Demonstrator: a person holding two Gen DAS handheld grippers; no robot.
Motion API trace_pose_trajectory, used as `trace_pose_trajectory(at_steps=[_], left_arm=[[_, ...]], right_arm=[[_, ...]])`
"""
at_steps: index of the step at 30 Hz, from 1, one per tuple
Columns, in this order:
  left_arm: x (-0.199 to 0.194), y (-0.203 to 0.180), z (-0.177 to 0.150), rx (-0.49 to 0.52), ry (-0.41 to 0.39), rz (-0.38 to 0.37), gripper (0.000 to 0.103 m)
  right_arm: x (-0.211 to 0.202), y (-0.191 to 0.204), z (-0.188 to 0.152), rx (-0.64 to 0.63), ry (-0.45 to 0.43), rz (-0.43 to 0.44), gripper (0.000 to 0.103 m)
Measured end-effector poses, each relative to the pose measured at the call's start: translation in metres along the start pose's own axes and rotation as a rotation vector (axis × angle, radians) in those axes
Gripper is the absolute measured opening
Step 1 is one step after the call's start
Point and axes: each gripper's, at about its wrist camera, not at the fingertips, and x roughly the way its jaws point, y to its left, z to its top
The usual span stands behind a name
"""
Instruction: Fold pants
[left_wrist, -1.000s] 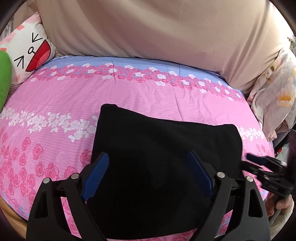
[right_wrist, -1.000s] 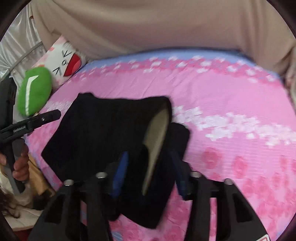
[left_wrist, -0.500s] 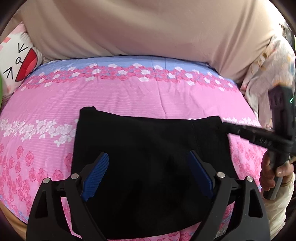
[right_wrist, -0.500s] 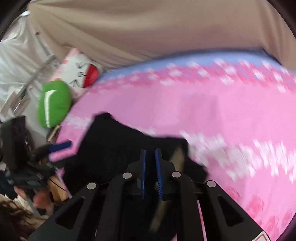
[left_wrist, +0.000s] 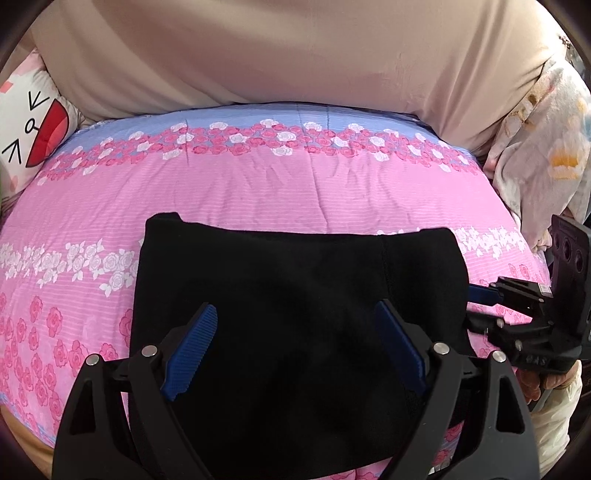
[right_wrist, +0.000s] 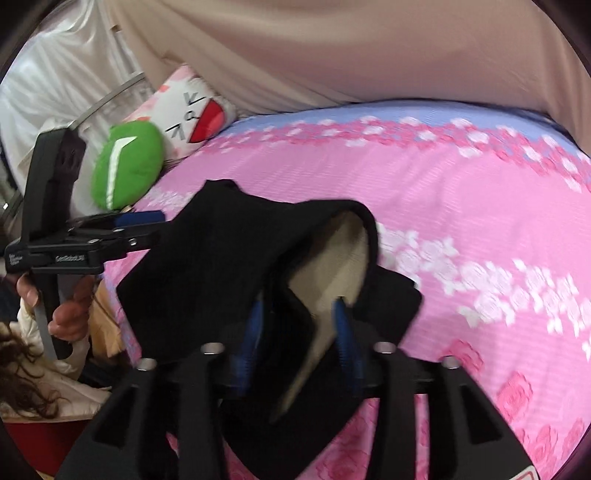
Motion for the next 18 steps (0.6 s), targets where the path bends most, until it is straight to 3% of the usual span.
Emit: trace_pose_trajectory(at_steps=[3, 6, 8, 9, 10, 11, 13, 16, 17, 18], left_arm=[[-0.003, 0.001, 0.001, 0.000, -0.005, 0.001, 0.085], [-0.006, 0.007, 0.001, -0.010, -0.012, 0.006, 0.085], [-0.006, 0.010, 0.001, -0.020, -0.014, 0.008, 0.086], [-0.005, 0.011, 0.002, -0.024, -0.013, 0.007, 0.086], [-0.005, 0.012, 0.002, -0.028, -0.012, 0.009, 0.086], [-0.005, 0.012, 0.003, -0.030, -0.012, 0.010, 0.086], [-0.009, 0.014, 0.004, -0.035, -0.017, 0.005, 0.086], [-0.022, 0.018, 0.004, -0.039, -0.055, 0.001, 0.089], [-0.023, 0.019, 0.005, -0.040, -0.060, 0.000, 0.090], [-0.021, 0.019, 0.004, -0.038, -0.064, -0.004, 0.091]], right_arm=[[0.009, 0.006, 0.000, -0.057, 0.049, 0.029, 0.050], [0.019, 0.011, 0.000, -0.108, 0.090, -0.001, 0.050], [0.027, 0.010, 0.006, -0.093, 0.099, 0.043, 0.052], [0.033, 0.009, 0.010, -0.078, 0.101, 0.058, 0.049], [0.042, 0.007, 0.016, -0.050, 0.119, 0.065, 0.040], [0.048, 0.005, 0.019, -0.025, 0.140, 0.062, 0.011], [0.037, 0.006, 0.024, 0.056, 0.119, 0.097, 0.008], [-0.026, 0.009, 0.025, 0.193, -0.024, 0.288, 0.008], [-0.039, 0.007, 0.020, 0.226, -0.050, 0.285, 0.008], [-0.042, 0.001, 0.010, 0.244, -0.044, 0.191, 0.008]])
